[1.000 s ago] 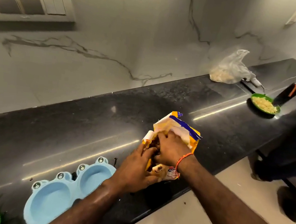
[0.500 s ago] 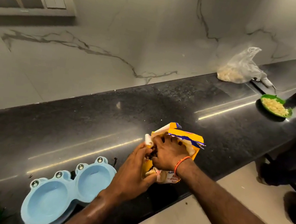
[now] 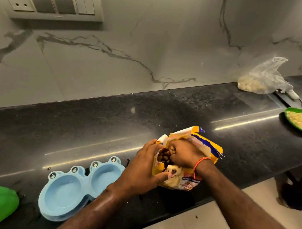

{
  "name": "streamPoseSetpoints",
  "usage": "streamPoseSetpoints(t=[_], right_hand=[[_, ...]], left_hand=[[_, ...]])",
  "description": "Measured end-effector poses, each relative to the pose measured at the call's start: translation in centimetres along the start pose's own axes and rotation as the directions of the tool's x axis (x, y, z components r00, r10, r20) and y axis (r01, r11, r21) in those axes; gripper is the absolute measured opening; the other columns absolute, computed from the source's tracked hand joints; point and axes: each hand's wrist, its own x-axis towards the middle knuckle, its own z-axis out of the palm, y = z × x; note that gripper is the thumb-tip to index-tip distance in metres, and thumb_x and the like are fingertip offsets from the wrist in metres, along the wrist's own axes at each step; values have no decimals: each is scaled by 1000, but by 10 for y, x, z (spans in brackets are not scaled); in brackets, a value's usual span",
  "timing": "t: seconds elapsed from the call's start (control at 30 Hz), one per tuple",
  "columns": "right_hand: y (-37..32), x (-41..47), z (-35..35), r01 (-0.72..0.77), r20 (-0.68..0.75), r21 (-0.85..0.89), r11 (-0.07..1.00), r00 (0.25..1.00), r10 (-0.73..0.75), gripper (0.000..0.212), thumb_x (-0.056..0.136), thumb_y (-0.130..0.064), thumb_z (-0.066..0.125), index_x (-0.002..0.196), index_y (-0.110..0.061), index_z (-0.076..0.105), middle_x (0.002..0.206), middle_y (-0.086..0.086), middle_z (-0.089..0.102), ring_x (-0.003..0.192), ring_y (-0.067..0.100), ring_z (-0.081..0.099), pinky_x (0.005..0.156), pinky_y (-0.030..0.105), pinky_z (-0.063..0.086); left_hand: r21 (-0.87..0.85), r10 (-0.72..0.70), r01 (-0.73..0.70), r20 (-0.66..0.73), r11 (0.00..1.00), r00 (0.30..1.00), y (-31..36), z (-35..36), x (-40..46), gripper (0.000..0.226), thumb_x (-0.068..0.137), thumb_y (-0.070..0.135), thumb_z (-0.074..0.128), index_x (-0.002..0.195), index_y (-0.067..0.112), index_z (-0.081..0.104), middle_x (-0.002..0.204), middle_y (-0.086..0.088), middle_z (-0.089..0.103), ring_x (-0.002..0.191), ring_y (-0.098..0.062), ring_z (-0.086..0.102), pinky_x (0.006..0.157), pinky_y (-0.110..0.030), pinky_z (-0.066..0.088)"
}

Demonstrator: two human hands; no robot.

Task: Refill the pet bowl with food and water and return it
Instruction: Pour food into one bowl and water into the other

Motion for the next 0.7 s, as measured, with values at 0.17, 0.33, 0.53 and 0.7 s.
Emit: streamPoseSetpoints(t=[0.17,0.33,0.53,0.7], right_hand=[[5,0,-20,-15,33,275,961,999,7,19,88,-18,65,72,-25,57,81,-3,62,76,16,58,62,29,41],[10,0,-30,-112,74,542,833,994,85,20,89,-17,57,70,-25,59,71,2,55,65,17,49,48,26,38],[9,0,-31,-251,181,728,638,968,175,21,89,-5,58,74,-19,62,68,4,56,57,11,47,44,19,37],[4,1,-36,-255,257,869,424,965,54,35,86,2,50,60,-20,58,64,7,50,48,10,41,41,19,31]], left_hand=[[19,11,-11,21,1000,1000,9,-1,-3,87,82,53,78,152,36,29,161,16,27,143,-4,34,118,-33,38],[21,12,-13,44,1000,999,10,2,-9,94,84,52,78,157,35,21,165,20,18,148,-3,25,115,-20,25],[22,-32,31,56,999,998,10,4,-14,93,83,56,77,156,33,24,165,13,23,146,-6,28,113,-22,26],[-104,-82,81,-13,991,997,5,-4,-22,79,80,52,82,142,40,35,139,24,36,128,2,41,99,-9,33]])
